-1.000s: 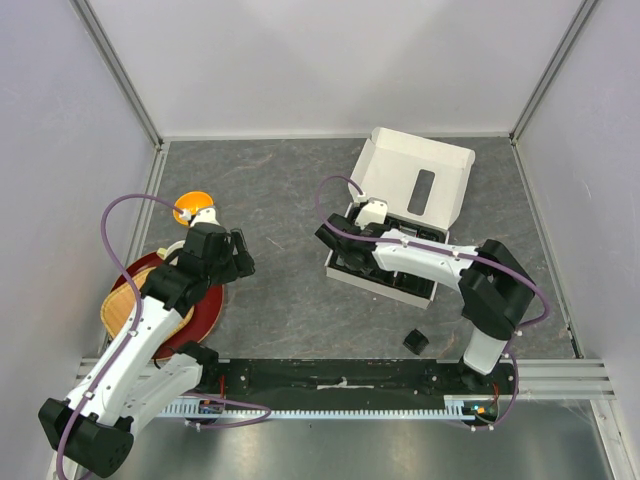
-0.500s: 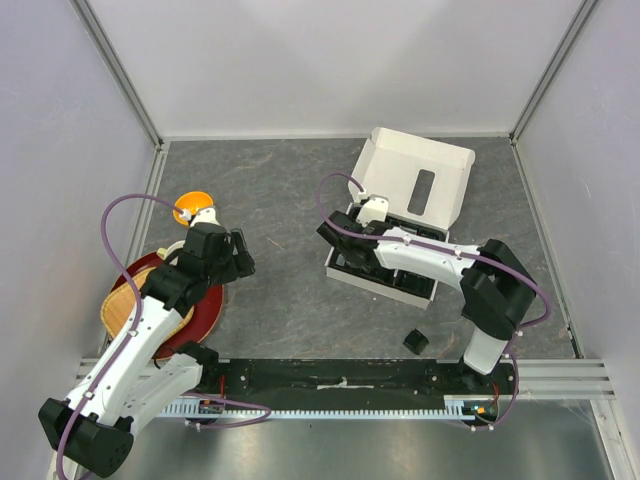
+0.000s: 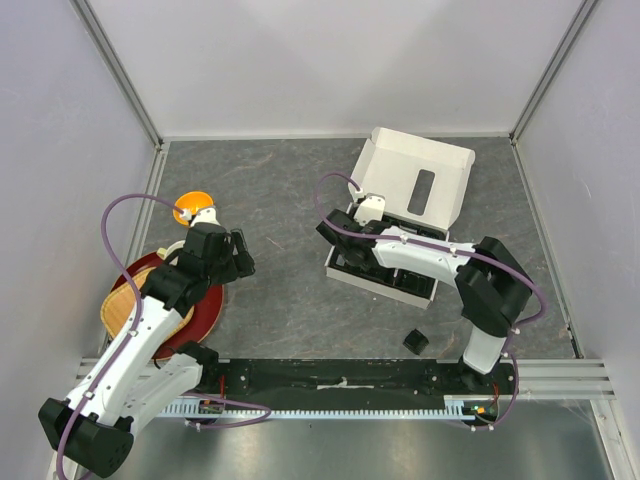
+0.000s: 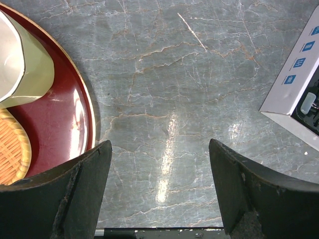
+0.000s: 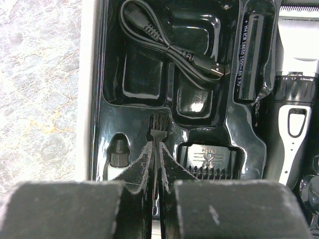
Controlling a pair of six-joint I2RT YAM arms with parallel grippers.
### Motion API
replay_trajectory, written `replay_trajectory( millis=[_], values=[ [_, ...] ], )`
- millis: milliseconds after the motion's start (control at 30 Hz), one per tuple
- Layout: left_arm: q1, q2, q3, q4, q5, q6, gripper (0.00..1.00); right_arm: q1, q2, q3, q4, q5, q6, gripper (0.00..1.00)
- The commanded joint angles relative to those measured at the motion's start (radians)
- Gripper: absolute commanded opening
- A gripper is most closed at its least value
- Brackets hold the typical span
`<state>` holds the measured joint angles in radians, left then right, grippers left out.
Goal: Sort the hair-cutting tools
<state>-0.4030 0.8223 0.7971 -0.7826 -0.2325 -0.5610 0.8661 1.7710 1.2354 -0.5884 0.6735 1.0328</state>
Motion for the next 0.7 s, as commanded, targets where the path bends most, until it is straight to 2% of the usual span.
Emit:
replay_trajectory(
  millis=[0, 667],
  values=[
    [0.006, 0.000, 0.002, 0.036, 0.007, 0.027, 0.85, -0.006, 0.018, 0.027, 0.025, 0.000, -0.014, 0.08],
    [0.006, 0.006, 0.002, 0.040, 0.012, 0.029, 0.85, -0.019, 0.039, -0.011, 0.039, -0.028, 0.004, 0.05]
  ],
)
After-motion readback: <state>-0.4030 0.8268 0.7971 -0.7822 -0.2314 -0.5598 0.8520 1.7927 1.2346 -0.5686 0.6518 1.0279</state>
